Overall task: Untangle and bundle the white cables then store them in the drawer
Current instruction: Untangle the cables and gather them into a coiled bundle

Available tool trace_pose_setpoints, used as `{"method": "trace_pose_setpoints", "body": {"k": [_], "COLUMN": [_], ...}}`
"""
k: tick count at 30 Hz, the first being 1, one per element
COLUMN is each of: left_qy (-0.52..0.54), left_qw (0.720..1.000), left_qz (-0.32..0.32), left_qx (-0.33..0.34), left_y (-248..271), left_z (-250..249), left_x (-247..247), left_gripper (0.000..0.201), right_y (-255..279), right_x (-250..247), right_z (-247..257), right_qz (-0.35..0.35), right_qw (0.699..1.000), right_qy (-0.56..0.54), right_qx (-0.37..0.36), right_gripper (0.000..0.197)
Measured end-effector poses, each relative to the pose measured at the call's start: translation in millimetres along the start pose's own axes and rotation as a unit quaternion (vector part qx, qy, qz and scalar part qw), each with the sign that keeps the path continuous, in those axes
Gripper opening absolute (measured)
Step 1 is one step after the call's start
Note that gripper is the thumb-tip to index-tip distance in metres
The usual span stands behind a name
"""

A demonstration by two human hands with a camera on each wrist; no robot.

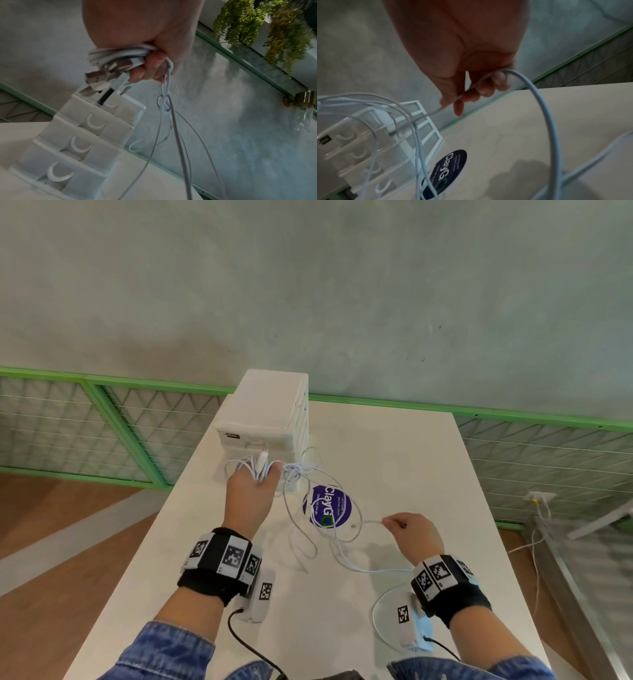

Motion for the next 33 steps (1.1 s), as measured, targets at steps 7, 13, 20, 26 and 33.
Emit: {"method": "trace_pose_setpoints", "body": {"k": [7,13,20,26,33], "left_qy": [0.075,0.094,0.079,0.098,0.116], "left_qw": [0.996,0.995,0.995,0.989,0.982], "left_qz": [-0.042,0.019,0.057,0.097,0.150], "left_qx": [-0.009,0.011,0.036,0.049,0.009], "left_y": [1.8,5.8,12.7,24.1,34.7], "left_z": [-14.8,-23.9,-39.0,-49.0,-47.3], "left_x": [-11.2,6.0,16.7,24.2,39.7], "left_gripper": [0.032,0.032,0.023,0.029,0.036], "right_y": [2.7,6.2,41.0,48.5,45.3], "right_x": [48.5,6.5,-11.1,-11.8,-33.3], "right_z": [-37.2,32.7,124.6,128.8,125.5], "right_qz": [0.118,-0.026,0.083,0.099,0.020], "right_qw": [0.985,0.992,0.936,0.924,0.925], "right_qy": [0.122,-0.075,-0.275,-0.310,-0.331], "right_qx": [0.028,-0.097,-0.205,-0.200,-0.188], "right_gripper": [0.027,0.027,0.011,0.011,0.015]}}
Point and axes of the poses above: each hand's wrist, its own y-axis away from the middle knuckle, its own x-axis out of the palm, z = x × y, the point moved 10 cm from there along -y, towards the middle knuckle, and after that the axes turned 4 degrees about y, right-handed, at the moved point
